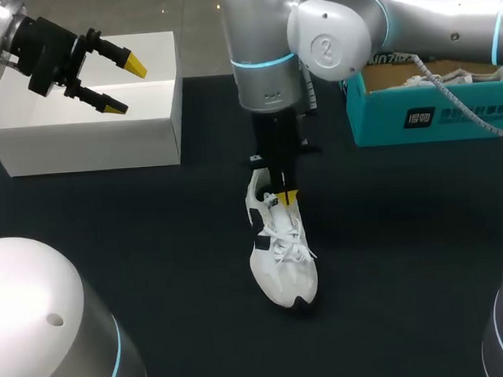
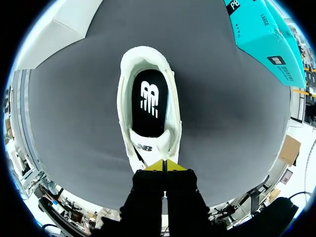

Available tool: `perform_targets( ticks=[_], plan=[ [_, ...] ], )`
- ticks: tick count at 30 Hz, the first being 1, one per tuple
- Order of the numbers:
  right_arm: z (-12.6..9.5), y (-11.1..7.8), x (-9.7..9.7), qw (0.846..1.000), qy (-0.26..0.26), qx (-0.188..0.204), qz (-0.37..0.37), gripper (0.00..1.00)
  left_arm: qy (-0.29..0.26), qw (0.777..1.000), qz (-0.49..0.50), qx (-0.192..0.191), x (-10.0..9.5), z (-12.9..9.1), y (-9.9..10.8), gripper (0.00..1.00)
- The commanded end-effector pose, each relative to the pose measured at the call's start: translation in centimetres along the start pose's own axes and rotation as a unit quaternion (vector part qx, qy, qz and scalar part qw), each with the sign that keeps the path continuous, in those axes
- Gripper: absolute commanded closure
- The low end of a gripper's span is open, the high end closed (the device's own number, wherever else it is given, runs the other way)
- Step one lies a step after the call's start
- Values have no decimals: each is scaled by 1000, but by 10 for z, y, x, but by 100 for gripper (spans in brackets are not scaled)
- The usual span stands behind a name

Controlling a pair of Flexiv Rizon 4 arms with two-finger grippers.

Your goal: Take the shoe out of the shoebox, open the shoe tongue, remove and reinsert the insole, then place the shoe into the shoebox

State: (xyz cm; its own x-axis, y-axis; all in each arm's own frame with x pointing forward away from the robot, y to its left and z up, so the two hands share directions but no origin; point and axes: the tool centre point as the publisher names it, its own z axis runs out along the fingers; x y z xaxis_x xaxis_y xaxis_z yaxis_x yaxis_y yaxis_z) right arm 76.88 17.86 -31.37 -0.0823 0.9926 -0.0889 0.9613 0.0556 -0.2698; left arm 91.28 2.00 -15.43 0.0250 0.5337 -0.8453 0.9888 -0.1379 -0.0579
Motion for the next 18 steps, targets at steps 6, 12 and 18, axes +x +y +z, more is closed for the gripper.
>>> perform_targets(
  ticks=[6,12,18],
  plan=[
    [11,11,5,1000,6,-3,-9,100,1,1000,0,1,0,0,0,0],
    [21,13,9,1000,19,2,-15,100,1,1000,0,1,0,0,0,0],
    [5,3,7,1000,12,-22,-12,100,1,1000,0,1,0,0,0,0]
  ],
)
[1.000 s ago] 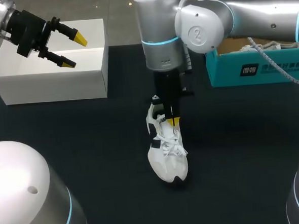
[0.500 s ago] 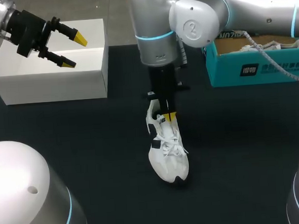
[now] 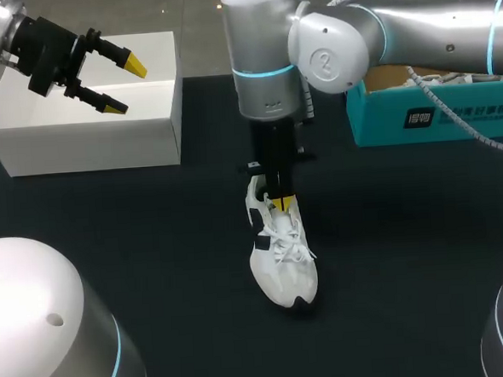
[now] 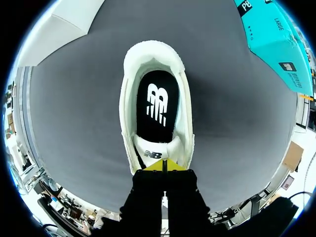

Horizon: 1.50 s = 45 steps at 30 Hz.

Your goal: Take the shoe out of the shoebox, open the shoe tongue, remove and reinsert the insole, then place the shoe into the shoebox

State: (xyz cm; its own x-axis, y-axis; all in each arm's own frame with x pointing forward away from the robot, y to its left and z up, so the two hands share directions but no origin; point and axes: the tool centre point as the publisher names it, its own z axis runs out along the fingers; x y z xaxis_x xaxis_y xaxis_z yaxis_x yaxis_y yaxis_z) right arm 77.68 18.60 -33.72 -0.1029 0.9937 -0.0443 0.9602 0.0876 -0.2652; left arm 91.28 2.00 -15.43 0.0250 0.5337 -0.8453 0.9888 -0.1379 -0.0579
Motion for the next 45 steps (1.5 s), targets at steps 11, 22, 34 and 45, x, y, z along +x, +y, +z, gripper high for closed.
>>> perform_targets(
  ticks=[11,22,34,45],
  plan=[
    [-34,-3,-5,986,-16,-134,-94,100,1,1000,0,1,0,0,0,0],
    [-33,-1,-7,985,-1,-142,-94,100,1,1000,0,1,0,0,0,0],
    [-54,23,-12,923,-81,-155,-343,100,1,1000,0,1,0,0,0,0],
    [-69,28,-12,751,-122,-215,-612,100,1,1000,0,1,0,0,0,0]
  ],
)
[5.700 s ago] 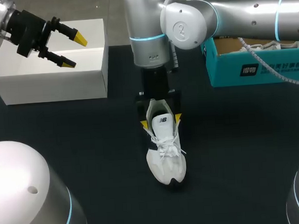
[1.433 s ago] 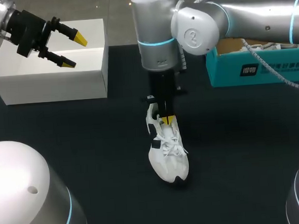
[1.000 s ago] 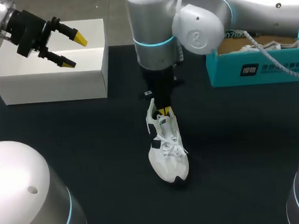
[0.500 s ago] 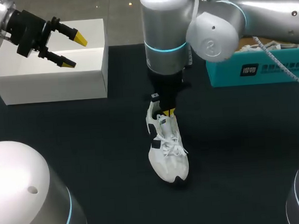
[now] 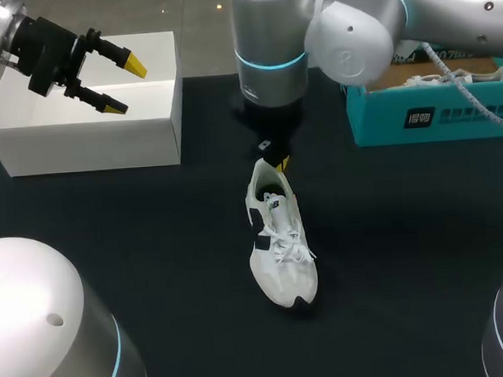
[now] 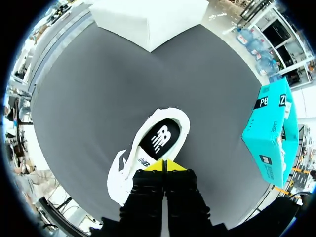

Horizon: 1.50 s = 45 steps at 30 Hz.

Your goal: Take the shoe out of the shoebox, open the shoe tongue, remove and reinsert the insole, then place the shoe into the shoebox

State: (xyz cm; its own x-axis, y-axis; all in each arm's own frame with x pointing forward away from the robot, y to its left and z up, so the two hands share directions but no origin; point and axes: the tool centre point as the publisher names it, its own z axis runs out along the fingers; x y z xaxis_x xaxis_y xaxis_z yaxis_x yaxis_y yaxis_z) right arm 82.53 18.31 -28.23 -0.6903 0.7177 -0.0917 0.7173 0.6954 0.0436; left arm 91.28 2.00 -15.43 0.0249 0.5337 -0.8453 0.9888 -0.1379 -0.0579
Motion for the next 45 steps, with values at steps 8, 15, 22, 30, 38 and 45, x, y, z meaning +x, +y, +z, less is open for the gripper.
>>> perform_targets(
  ticks=[8,15,22,30,38,45],
  plan=[
    [-5,-2,0,938,-35,-70,-337,100,1,1000,0,1,0,0,0,0],
    [-4,6,-3,907,-42,-71,-412,100,1,1000,0,1,0,0,0,0],
    [-3,18,-22,865,-18,-53,-499,100,1,1000,0,1,0,0,0,0],
    [7,31,-39,863,-9,-47,-503,82,1,1000,0,1,0,0,0,0],
    [18,48,-42,881,-22,-46,-470,57,1,1000,0,1,0,0,0,0],
    [31,59,-40,888,-18,-50,-457,58,1,1000,0,1,0,0,0,0]
  ],
)
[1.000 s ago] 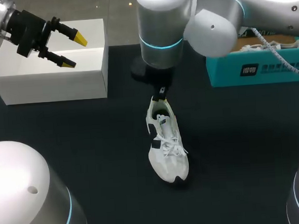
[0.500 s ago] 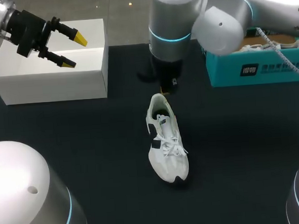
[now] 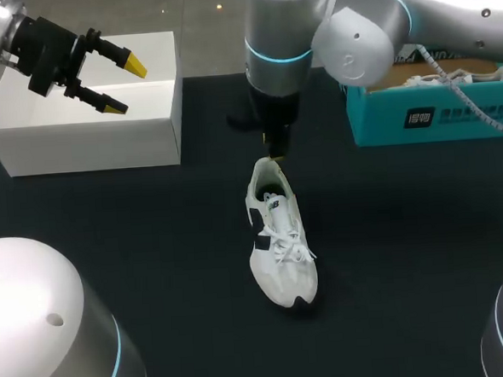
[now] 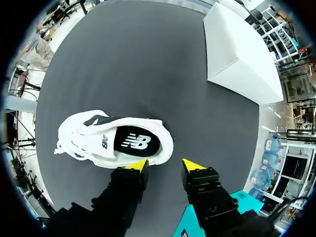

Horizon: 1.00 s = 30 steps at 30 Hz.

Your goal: Take the shoe out of the shoebox, open the shoe tongue, remove and reinsert the insole, then place the shoe into the shoebox

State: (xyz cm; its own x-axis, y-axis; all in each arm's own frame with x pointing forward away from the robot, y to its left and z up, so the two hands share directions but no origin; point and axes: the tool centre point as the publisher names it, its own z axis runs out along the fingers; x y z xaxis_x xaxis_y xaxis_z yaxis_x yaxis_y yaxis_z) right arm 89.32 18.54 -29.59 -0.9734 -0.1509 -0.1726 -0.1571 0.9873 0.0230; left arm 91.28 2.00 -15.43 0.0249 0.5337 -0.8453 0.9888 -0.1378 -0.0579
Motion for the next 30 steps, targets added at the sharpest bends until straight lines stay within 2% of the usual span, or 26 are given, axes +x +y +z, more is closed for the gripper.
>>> perform_targets(
  ticks=[1,5,10,18,24,30],
  plan=[
    [15,9,-4,1000,6,-1,3,57,1,1000,0,1,0,0,0,0],
    [25,12,-4,1000,6,-2,8,56,1,1000,0,1,0,0,0,0],
    [35,5,-4,1000,4,4,15,51,1,1000,0,1,0,0,0,0],
    [54,12,-3,1000,20,10,5,46,1,1000,0,1,0,0,0,0],
    [69,11,1,999,31,10,7,50,1,1000,0,1,0,0,0,0],
    [80,8,4,999,41,13,10,47,1,1000,0,1,0,0,0,0]
  ],
)
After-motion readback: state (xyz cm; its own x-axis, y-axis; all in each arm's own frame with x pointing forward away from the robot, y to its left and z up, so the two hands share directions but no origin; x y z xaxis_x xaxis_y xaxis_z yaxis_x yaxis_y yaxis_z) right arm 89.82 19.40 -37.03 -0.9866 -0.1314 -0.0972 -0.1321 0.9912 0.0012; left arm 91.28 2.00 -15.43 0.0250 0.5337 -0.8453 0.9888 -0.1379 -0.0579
